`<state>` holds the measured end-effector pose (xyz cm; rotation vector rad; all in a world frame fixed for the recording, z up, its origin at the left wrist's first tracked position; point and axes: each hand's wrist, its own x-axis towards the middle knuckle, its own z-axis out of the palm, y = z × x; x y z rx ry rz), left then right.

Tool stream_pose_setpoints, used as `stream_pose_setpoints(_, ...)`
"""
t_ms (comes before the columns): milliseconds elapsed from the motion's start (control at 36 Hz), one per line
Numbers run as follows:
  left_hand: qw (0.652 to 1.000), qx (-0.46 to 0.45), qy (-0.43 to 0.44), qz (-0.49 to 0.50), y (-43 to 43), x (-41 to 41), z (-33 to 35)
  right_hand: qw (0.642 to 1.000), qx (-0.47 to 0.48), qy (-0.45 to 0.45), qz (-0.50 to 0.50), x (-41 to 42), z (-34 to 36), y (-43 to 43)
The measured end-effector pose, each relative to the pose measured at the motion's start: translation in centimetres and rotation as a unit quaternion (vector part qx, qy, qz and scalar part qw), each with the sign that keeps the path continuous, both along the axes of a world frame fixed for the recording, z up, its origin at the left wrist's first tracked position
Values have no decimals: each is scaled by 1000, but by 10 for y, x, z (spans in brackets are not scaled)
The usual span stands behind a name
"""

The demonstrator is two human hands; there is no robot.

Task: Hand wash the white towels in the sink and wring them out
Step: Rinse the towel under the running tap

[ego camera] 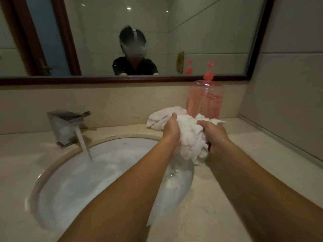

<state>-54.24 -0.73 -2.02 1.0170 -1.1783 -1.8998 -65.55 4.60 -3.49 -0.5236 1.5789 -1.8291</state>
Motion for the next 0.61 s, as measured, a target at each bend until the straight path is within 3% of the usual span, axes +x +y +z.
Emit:
stream_pose_setpoints(111, 1000, -7, 12, -12, 21, -27, -17, 992, 92, 68, -48, -30, -9, 14)
stream_pose_setpoints(167, 999, -28, -27, -19, 21, -36, -26, 964, 213, 146, -55, -33, -8, 24)
stream_pose_setpoints(222, 987, -103, -119, 16, 19, -31, -27, 924, 296, 225, -91, -36, -10, 29)
stream_pose_setpoints(361, 944, -225, -234, 54, 0, 5, -29, 892, 209, 343, -206, -17, -4, 24)
stream_pose_setpoints(472, 907, -284, -307, 51, -16, 57, -40, 871, 153, 446, -136, 21, 9, 11)
stream_pose_setpoints(611, 864, -329, -379, 44, -27, 125, -59, 837, 203, 500, 88, 80, 2, -19)
